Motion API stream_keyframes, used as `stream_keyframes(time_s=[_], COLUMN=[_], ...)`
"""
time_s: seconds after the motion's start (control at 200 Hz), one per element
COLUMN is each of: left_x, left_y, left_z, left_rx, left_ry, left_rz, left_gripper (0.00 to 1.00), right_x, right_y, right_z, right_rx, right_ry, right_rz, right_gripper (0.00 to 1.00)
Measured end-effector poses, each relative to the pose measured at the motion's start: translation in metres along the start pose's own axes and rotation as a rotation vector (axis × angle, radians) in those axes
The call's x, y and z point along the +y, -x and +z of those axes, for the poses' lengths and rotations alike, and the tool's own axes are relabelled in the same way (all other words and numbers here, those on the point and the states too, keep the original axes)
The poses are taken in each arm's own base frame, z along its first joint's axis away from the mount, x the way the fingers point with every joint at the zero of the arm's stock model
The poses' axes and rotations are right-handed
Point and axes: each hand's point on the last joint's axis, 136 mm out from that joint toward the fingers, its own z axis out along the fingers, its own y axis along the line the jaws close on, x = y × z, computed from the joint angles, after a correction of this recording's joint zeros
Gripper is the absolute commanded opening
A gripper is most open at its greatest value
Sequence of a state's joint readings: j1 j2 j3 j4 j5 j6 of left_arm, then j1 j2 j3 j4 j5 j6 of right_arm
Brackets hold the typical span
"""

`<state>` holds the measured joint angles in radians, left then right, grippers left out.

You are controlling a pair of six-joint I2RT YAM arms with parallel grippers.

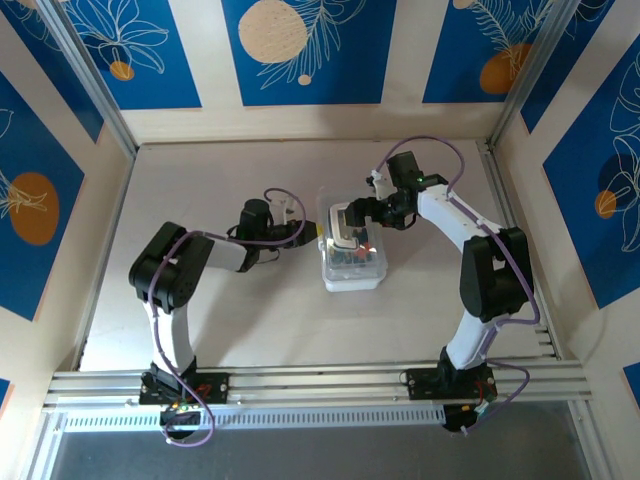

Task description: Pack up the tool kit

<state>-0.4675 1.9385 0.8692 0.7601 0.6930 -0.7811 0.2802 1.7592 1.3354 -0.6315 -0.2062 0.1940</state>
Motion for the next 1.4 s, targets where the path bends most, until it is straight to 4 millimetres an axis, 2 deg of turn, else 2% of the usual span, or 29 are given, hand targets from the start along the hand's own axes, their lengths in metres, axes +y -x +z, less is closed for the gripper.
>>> stream_keyframes(time_s=[0.04,0.115,0.16,0.23,0.27,0.355,0.455,0.52,0.59,0.685,0.81,0.885,0.935,1.056,1.266,1.396], left_x=[-0.001,-0.001,-0.001,-0.009,-0.018,-0.037,-0.05,-0.05,-0.039,-0.005,0.065,0.095,0.108,0.129,0.145,0.154], left_y=[0.001,0.004,0.009,0.027,0.042,0.079,0.122,0.133,0.125,0.094,0.037,0.01,0.002,0.003,0.041,0.046], left_z=[-0.002,-0.006,-0.011,-0.025,-0.038,-0.078,-0.146,-0.188,-0.228,-0.258,-0.275,-0.285,-0.29,-0.296,-0.291,-0.28], left_rx=[0.003,0.019,0.031,0.016,-0.01,-0.109,-0.295,-0.41,-0.498,-0.531,-0.434,-0.387,-0.378,-0.366,-0.454,-0.477], left_ry=[0.014,0.076,0.129,0.212,0.255,0.34,0.494,0.607,0.746,0.91,1.119,1.216,1.258,1.32,1.303,1.245], left_rz=[0.009,0.042,0.063,0.136,0.201,0.294,0.381,0.417,0.44,0.459,0.451,0.44,0.44,0.445,0.478,0.501], left_gripper=[0.36,0.5,0.64,0.82,0.99,1.0,1.0,1.0,1.0,1.0,1.0,1.0,1.0,1.0,1.0,1.0], right_x=[0.0,-0.001,-0.004,-0.008,-0.014,-0.023,-0.031,-0.033,-0.037,-0.056,-0.101,-0.123,-0.134,-0.151,-0.167,-0.167], right_y=[0.001,0.003,0.004,0.008,0.013,0.027,0.037,0.032,0.018,-0.007,-0.051,-0.074,-0.081,-0.074,-0.032,-0.031], right_z=[-0.002,-0.008,-0.012,-0.024,-0.036,-0.073,-0.127,-0.153,-0.165,-0.154,-0.103,-0.078,-0.068,-0.053,-0.055,-0.043], right_rx=[-0.005,-0.013,-0.019,-0.042,-0.075,-0.181,-0.368,-0.488,-0.59,-0.667,-0.652,-0.626,-0.625,-0.639,-0.767,-0.751], right_ry=[0.012,0.042,0.053,0.06,0.054,0.028,-0.045,-0.107,-0.168,-0.244,-0.335,-0.382,-0.405,-0.43,-0.42,-0.411], right_rz=[0.008,0.022,0.033,0.043,0.046,0.045,0.01,-0.025,-0.058,-0.074,-0.049,-0.024,-0.013,-0.012,-0.032,-0.048], right_gripper=[0.99,0.99,0.99,0.99,0.99,0.99,0.99,0.99,0.99,0.99,0.99,0.99,0.99,0.99,0.99,0.99])
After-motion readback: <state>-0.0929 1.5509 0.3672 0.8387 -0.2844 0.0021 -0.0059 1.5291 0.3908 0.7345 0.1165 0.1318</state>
